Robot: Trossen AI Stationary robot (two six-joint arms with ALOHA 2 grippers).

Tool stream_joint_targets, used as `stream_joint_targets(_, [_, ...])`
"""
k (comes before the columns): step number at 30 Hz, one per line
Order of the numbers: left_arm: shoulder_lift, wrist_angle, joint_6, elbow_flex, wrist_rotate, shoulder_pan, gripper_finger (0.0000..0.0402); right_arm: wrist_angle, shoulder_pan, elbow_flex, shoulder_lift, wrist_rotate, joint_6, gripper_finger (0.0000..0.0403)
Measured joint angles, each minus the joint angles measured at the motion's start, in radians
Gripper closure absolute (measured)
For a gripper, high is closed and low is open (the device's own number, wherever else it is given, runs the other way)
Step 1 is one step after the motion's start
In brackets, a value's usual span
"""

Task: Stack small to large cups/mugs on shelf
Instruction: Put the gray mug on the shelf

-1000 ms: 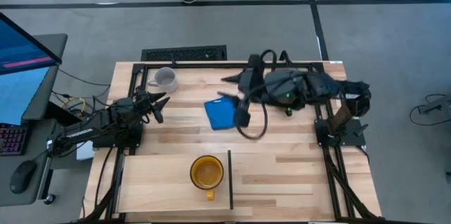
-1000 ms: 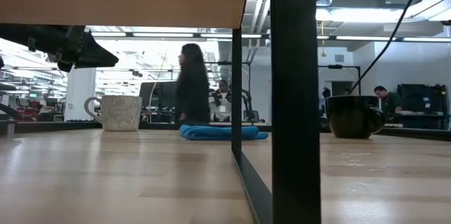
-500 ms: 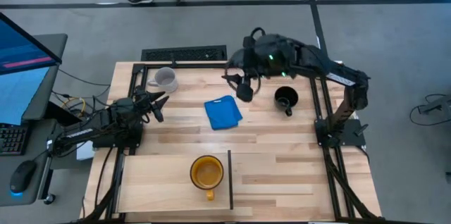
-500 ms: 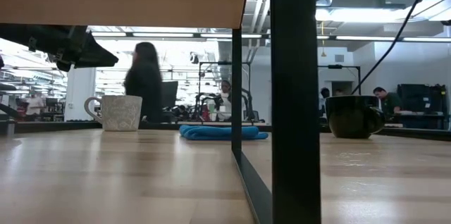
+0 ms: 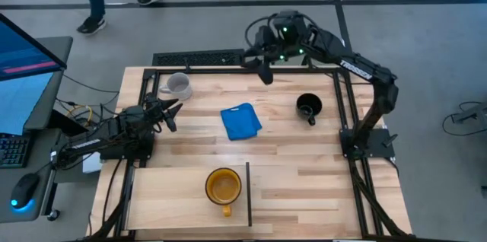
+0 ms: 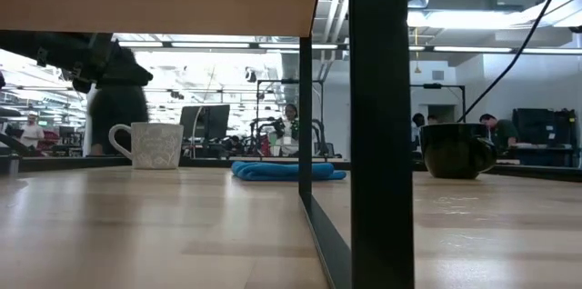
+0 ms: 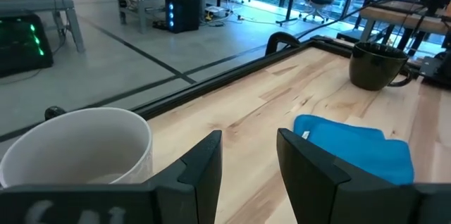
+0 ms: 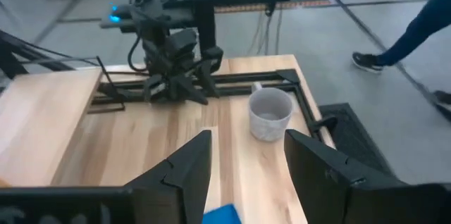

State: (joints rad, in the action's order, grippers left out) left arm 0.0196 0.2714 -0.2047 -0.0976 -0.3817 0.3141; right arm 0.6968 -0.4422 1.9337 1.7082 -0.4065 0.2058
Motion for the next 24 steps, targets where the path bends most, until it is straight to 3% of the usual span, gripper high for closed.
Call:
stream_joint_targets(5, [0.0, 0.0, -0.031, 0.0, 0.0, 0.0, 0.0274, -0.137, -0.093, -0.142, -0.02, -0.125, -0.03, 0.02])
stream_joint_targets(14, [0.0, 0.0, -0.032, 0.0, 0.0, 0.0, 0.0274, -0.379, -0.168, -0.453, -0.157, -0.227, -0.079, 0.02])
stream_joint_targets(24, [0.0, 0.0, -0.032, 0.0, 0.0, 0.0, 0.0274, -0.772, -0.201, -0.917, -0.44, -0.223, -0.208, 0.02])
